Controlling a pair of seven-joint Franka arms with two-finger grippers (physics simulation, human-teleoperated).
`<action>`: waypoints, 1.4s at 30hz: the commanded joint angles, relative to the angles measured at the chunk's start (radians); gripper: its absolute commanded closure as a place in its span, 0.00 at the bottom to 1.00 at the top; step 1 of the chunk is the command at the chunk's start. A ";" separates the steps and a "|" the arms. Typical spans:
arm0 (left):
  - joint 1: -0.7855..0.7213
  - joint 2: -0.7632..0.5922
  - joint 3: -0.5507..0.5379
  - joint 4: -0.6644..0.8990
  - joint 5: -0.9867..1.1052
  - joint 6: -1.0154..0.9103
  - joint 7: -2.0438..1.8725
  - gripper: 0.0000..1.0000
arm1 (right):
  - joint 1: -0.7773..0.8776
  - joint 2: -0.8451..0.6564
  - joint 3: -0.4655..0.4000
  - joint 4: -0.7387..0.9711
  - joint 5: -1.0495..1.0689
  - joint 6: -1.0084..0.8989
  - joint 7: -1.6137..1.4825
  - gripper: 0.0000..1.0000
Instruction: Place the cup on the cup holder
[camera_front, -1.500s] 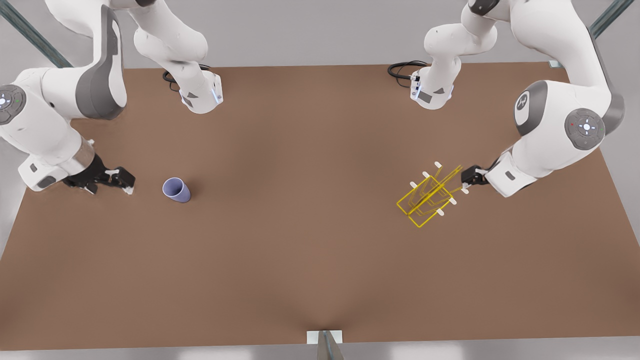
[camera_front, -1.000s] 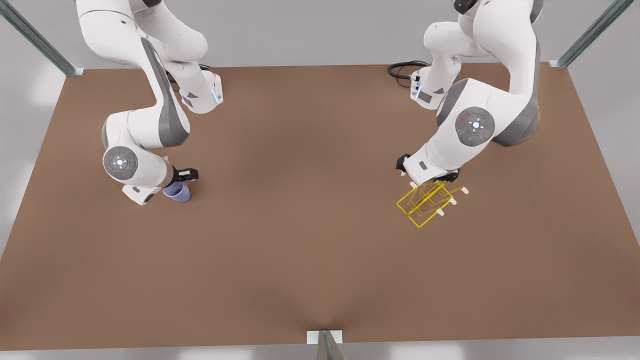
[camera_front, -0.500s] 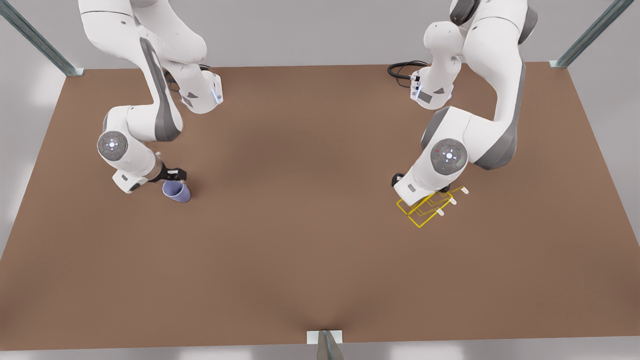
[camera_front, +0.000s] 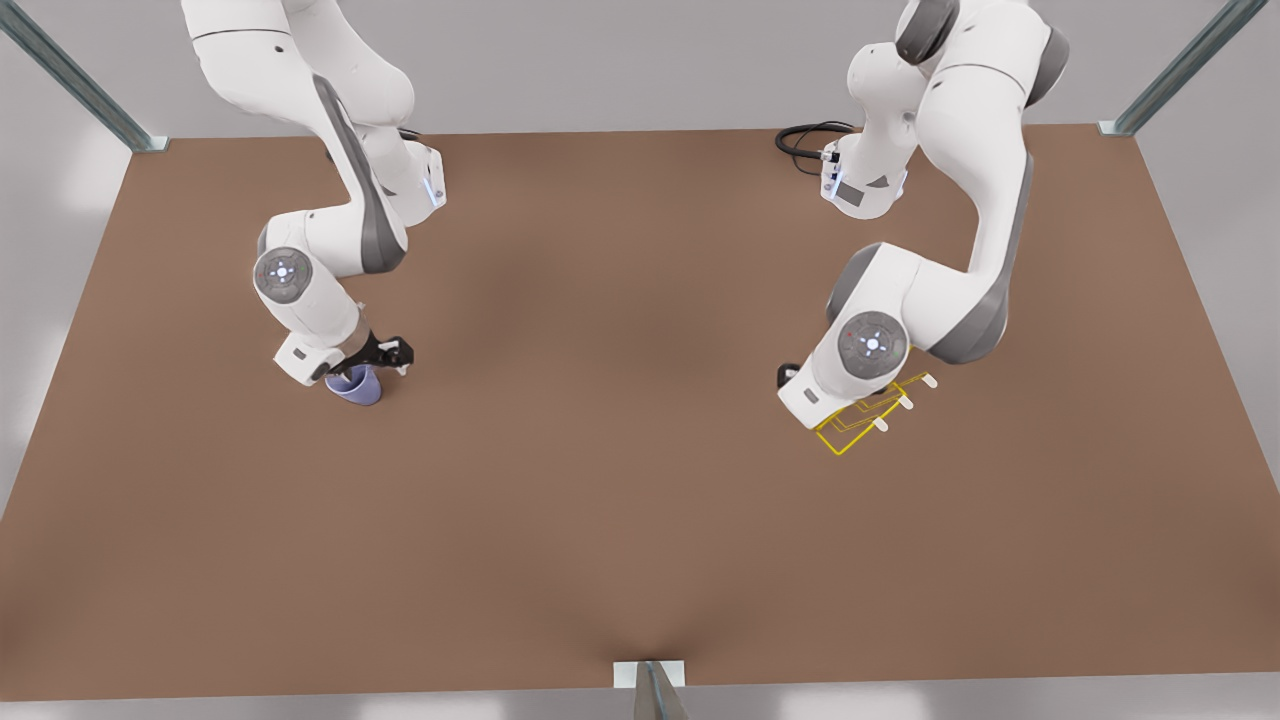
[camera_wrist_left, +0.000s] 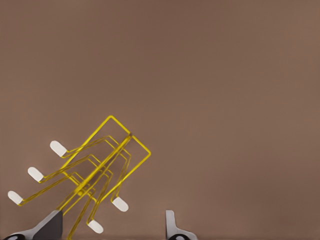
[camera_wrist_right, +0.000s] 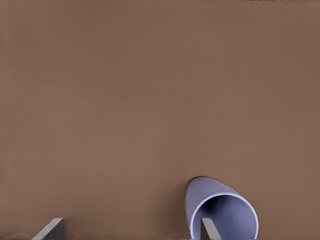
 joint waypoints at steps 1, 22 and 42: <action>0.000 0.002 0.000 0.000 0.002 0.002 -0.045 0.00 | -0.099 0.004 -0.005 0.000 0.003 0.023 -0.009 0.00; 0.008 -0.003 0.000 0.005 0.002 -0.015 -0.042 0.00 | 0.052 0.150 -0.171 0.157 0.009 -0.105 -0.005 0.00; 0.008 0.003 0.000 0.002 0.014 -0.012 -0.042 0.00 | -0.008 0.144 -0.126 0.021 0.008 0.132 0.004 0.00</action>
